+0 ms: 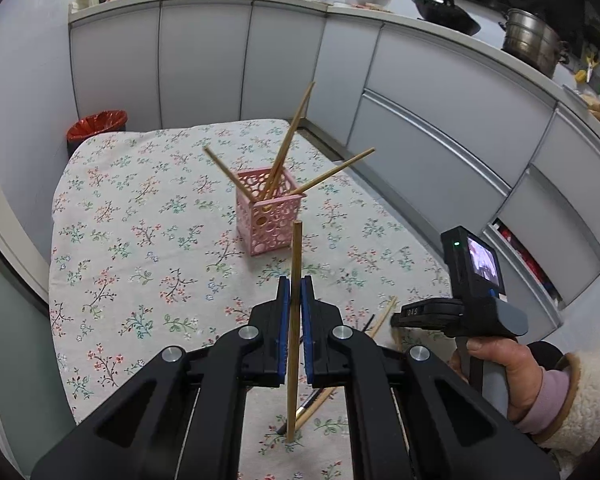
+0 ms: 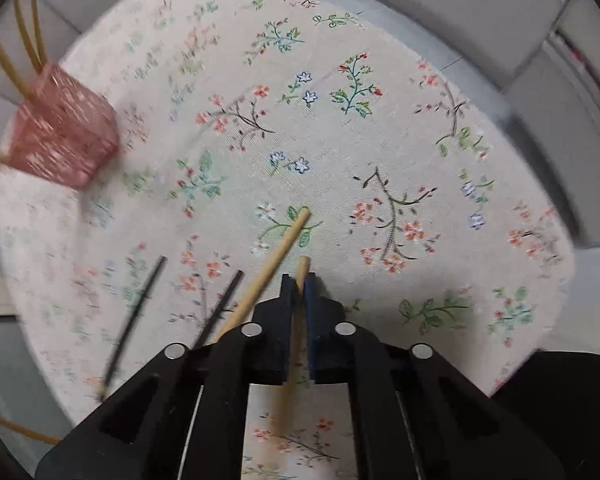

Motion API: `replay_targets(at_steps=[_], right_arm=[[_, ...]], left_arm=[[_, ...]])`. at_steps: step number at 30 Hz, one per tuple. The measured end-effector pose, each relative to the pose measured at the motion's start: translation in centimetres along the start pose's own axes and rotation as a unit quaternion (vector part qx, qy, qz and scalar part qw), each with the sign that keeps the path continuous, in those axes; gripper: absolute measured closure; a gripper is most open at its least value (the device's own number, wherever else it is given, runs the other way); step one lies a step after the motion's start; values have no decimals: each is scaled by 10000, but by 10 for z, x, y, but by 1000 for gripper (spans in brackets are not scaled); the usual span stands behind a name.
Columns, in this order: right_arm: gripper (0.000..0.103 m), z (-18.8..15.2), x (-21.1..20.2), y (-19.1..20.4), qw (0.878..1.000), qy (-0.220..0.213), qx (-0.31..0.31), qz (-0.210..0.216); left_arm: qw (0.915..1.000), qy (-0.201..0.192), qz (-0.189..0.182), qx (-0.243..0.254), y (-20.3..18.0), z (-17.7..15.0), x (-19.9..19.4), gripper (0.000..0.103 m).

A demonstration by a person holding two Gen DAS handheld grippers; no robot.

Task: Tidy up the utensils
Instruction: 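Carry the upright chopstick over the pink holder with the left tool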

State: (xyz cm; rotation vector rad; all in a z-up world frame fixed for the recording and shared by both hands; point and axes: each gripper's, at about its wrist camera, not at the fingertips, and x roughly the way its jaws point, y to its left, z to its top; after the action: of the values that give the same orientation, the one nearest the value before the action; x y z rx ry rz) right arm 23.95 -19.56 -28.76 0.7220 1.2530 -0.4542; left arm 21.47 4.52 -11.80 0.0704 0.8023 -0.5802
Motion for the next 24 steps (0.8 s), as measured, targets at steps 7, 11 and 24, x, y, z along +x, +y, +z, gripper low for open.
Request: replay_targets(at_steps=[7, 11, 24], right_arm=[[99, -22, -69, -6, 9857, -1109, -731, 1036], [99, -30, -127, 6, 9640, -1832, -1396, 1327], [99, 5, -266, 7, 9135, -2894, -1819, 2207]], left_arm=[[9995, -311, 44, 34, -21, 3, -22, 97], [9986, -525, 112, -1, -33, 12, -40, 97], [9937, -973, 543, -112, -36, 78, -67, 97]])
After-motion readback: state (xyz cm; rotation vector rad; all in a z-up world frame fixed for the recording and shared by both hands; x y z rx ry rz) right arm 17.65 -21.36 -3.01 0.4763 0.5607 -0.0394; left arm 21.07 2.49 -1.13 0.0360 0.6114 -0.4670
